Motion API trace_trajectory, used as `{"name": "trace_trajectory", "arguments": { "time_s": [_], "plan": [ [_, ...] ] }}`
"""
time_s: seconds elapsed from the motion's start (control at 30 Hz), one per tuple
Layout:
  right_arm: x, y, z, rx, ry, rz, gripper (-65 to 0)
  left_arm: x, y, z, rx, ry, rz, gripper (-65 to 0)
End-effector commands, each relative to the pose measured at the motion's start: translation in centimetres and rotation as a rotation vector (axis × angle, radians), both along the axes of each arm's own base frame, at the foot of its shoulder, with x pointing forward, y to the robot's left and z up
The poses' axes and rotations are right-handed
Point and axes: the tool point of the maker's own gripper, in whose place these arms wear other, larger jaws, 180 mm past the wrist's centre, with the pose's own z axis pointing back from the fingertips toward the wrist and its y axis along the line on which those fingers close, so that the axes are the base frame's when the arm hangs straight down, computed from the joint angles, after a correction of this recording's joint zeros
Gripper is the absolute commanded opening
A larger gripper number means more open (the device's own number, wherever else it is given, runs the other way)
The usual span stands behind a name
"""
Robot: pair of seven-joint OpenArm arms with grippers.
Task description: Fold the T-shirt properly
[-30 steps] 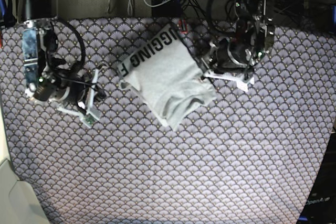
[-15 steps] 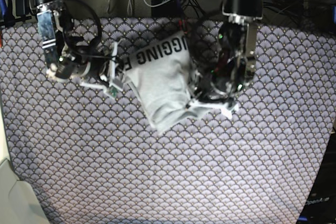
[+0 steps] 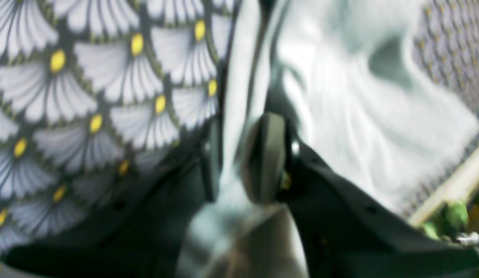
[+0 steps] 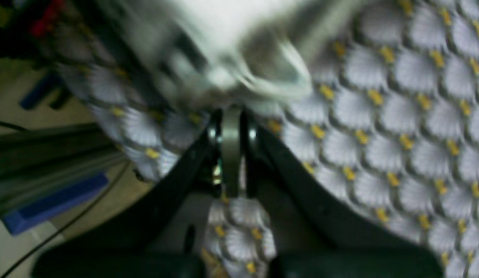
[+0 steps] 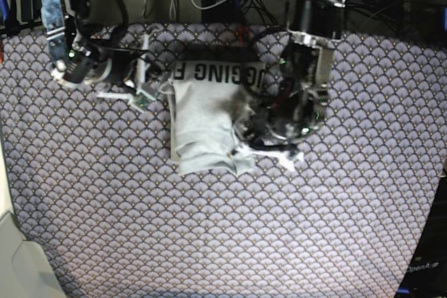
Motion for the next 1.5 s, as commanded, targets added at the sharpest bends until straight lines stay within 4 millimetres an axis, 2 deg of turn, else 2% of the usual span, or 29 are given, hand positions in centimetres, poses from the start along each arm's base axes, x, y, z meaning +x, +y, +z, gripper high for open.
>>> {"name": "trace_trajectory", "arguments": {
  "time_s": [0.0,0.1,0.13,0.2,0.33,0.43,0.5,0.6,0.73,0.8,0.87,1.0,1.1,1.23,1.33,1.4,1.47],
  "plan": [
    [1.5,-0.5,1.9,0.018,-0.076,-0.016,-65.0,1.8,1.1,3.0,-0.009,-0.099,0.031,-48.9],
    [2.8,-2.1,4.2,0.004,-0.150,-0.061,-65.0,1.2,4.8,4.7,-0.001,-0.144,0.093,-48.9],
    [3.0,-2.1,5.1,0.000,-0.179,-0.063,-65.0,0.8,6.4,4.8,0.016,-0.147,0.117,-48.9],
    [2.5,-1.6,6.3,-0.012,-0.205,-0.045,-65.0,-1.2,10.8,3.8,0.078,-0.127,0.190,-48.8],
    [2.5,0.9,6.5,0.025,-0.183,-0.054,-65.0,-5.4,17.5,2.8,0.160,-0.085,0.321,-48.7],
    [2.4,2.9,6.5,0.076,-0.158,-0.072,-65.0,-8.1,20.7,3.3,0.212,-0.079,0.384,-46.8],
    [2.7,4.0,6.8,0.111,-0.161,-0.081,-65.0,-9.5,22.1,3.7,0.235,-0.081,0.420,-45.8],
    [3.3,6.4,7.8,0.160,-0.180,-0.050,-65.0,-10.8,23.2,4.4,0.259,-0.088,0.448,-45.6],
    [2.7,10.7,8.7,0.218,-0.188,0.056,-65.0,-12.5,23.1,4.0,0.276,-0.060,0.437,-45.6],
    [2.2,12.1,8.4,0.245,-0.164,0.077,-65.0,-13.1,22.9,3.5,0.274,-0.040,0.435,-45.6],
    [2.0,12.7,7.0,0.254,-0.112,0.075,-65.0,-13.7,22.8,3.1,0.276,-0.024,0.431,-45.6],
    [2.1,12.7,2.9,0.278,0.004,0.046,-65.0,-14.9,22.8,2.5,0.283,0.007,0.425,-45.6],
    [2.6,11.4,-0.8,0.270,0.087,0.010,-65.0,-15.5,23.1,2.3,0.293,0.020,0.423,-45.6],
    [3.2,9.6,-3.7,0.254,0.154,-0.033,-65.0,-15.7,23.2,2.2,0.297,0.025,0.425,-45.6],
    [3.4,9.1,-3.7,0.242,0.150,-0.034,-65.0,-15.8,23.4,2.3,0.306,0.025,0.422,-45.6],
    [3.3,8.8,-2.3,0.219,0.107,-0.008,-65.0,-16.0,23.7,2.3,0.316,0.030,0.417,-45.6],
    [3.5,9.0,0.3,0.200,0.034,0.026,-65.0,-16.1,23.8,2.3,0.319,0.032,0.415,-45.6]
  ]
}}
